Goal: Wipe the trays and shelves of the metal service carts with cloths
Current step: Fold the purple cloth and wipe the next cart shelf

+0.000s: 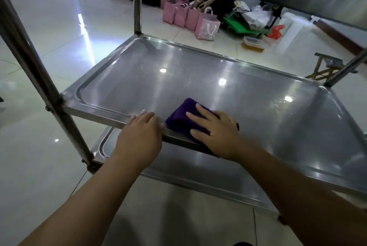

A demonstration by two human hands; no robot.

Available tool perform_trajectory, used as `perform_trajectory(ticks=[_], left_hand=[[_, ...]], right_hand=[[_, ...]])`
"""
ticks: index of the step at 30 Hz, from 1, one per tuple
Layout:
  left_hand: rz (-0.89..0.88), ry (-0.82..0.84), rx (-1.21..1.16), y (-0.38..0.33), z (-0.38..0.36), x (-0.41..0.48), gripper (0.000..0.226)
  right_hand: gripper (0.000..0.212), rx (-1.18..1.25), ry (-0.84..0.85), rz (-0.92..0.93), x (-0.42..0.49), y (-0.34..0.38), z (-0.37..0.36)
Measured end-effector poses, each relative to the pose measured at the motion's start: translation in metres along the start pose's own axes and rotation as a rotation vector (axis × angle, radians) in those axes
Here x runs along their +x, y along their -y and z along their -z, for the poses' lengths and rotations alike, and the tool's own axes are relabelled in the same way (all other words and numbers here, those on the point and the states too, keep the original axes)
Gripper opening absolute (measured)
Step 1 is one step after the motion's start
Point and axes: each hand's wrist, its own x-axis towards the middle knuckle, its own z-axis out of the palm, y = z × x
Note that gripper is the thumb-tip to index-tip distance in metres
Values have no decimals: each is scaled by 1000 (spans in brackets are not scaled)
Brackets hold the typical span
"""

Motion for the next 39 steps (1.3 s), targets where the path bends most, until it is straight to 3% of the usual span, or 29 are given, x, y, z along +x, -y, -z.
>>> perform_trajectory(ticks=[3,7,9,11,14,16,20,22,24,27,29,31,33,36,38,39], left_hand=[[18,-6,20,-2,-4,-1,38],[33,-8,64,-10,-8,5,37],[42,6,97,-19,-10,9,39],[43,12,113,-27,-13,8,36],[1,-25,96,-31,-20,2,30],[5,-43,77,-31,-21,2,29],[45,-25,85,-39,-21,10,30],[16,-4,81,-55,-23,15,34],[-27,27,48,-74,-29,19,35],[-91,87,54,-96,-40,20,45],[-103,86,60,-100,-43,18,42],[-67,73,26,-103,-43,16,36],[-42,77,12,-108,-42,17,36],[-38,104,32,-114,-43,21,34],[-33,100,36,-120,-43,24,30],[-36,92,26,-124,-44,25,29]], right_hand=[[50,-114,-21,-60,-9,-49,20],[53,-99,-83,-666,0,-105,41],[54,-117,-87,-749,14,-91,33],[53,-117,-82,-564,18,-67,22],[55,-151,-68,-123,-1,-62,14],[55,-150,-70,-80,-7,-90,27],[55,-122,-72,-642,-5,-152,54],[56,-138,-72,-759,-1,-146,54],[55,-123,-67,-671,-2,-120,44],[53,-135,-77,-313,-30,-91,30],[55,-136,-66,-57,-63,-93,28],[52,-130,-23,50,-83,-119,40],[49,-164,-15,-146,-89,-162,55],[53,-172,-6,-672,-80,-207,70],[56,-171,-23,-823,-64,-200,64],[55,-182,-17,-800,-57,-189,58]])
